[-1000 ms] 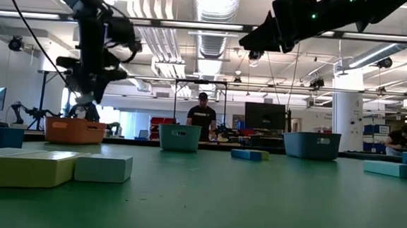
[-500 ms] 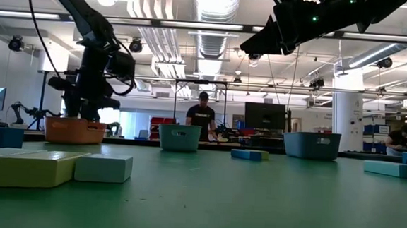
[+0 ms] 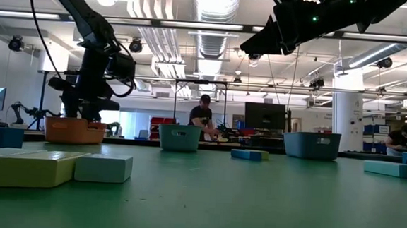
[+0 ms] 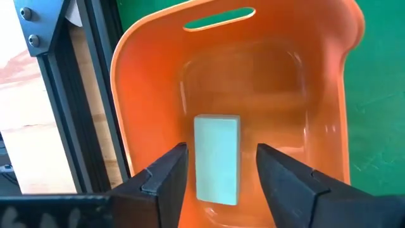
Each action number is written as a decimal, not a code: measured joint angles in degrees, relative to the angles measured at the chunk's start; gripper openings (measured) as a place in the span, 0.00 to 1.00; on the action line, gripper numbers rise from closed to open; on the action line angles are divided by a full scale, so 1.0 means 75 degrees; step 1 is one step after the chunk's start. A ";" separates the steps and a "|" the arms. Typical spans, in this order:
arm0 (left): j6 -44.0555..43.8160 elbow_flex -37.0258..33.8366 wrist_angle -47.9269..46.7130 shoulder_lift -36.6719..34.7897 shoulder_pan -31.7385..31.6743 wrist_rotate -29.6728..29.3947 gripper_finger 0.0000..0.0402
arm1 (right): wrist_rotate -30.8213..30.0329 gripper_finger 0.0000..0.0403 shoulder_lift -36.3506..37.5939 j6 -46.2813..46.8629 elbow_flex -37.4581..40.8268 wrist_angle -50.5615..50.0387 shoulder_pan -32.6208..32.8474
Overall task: Sort & place blocks by color
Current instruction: Put the blue block into the orange bin, then put the blue block into the blue bin
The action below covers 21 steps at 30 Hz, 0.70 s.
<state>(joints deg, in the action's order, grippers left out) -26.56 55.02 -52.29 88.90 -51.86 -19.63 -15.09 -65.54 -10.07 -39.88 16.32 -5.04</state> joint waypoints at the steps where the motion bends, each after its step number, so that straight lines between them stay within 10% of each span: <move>1: 0.0033 0.0000 -0.0001 0.0000 0.0000 -0.0029 0.42 | 0.0000 0.58 0.0000 0.0000 0.0000 0.0002 0.0000; 14: 0.0697 0.0839 -0.1686 -0.1297 0.1379 -0.0823 0.41 | 0.0000 0.58 0.0000 -0.0003 0.0003 -0.0006 0.0000; 21: 0.2744 0.0869 -0.1789 -0.2282 0.3574 0.0455 0.41 | 0.0000 0.58 0.0000 -0.0003 0.0003 -0.0029 0.0000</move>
<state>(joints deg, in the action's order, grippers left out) -5.98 61.54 -65.71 71.79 -25.05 -16.22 -15.09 -65.54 -10.09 -39.86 16.10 -5.04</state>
